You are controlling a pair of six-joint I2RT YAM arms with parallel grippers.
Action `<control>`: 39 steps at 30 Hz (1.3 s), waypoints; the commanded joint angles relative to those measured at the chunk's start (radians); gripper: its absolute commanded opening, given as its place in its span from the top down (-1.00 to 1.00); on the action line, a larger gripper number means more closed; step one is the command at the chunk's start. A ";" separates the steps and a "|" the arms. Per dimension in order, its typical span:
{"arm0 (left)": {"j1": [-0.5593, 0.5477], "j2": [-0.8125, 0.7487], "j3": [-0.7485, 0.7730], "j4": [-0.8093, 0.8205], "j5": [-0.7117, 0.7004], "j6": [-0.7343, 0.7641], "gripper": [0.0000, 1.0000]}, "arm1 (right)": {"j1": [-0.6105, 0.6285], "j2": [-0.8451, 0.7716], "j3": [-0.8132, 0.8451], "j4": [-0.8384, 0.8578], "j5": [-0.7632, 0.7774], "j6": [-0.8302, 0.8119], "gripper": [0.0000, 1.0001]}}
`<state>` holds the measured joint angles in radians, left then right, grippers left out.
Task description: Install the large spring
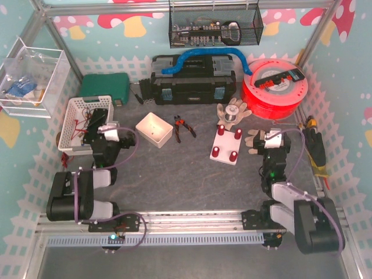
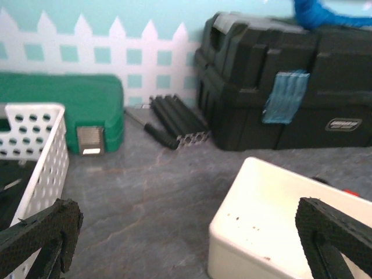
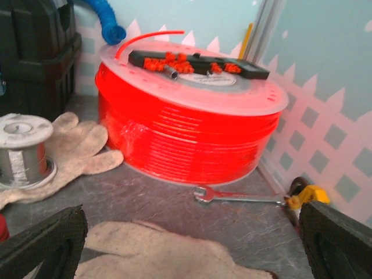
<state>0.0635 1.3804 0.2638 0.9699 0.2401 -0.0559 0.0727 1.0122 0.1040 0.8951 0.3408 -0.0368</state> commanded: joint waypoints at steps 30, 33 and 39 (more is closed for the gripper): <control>-0.109 0.143 -0.038 0.307 -0.269 -0.018 -0.99 | -0.056 0.498 0.084 0.434 -0.100 0.096 -0.97; -0.109 0.144 -0.039 0.310 -0.269 -0.018 -0.99 | -0.056 0.498 0.085 0.433 -0.100 0.096 -0.97; -0.110 0.144 -0.038 0.308 -0.269 -0.018 -0.99 | -0.056 0.498 0.085 0.432 -0.101 0.096 -0.97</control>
<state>-0.0418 1.5196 0.2138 1.2758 -0.0158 -0.0574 0.0204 1.5101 0.1837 1.3132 0.2241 0.0467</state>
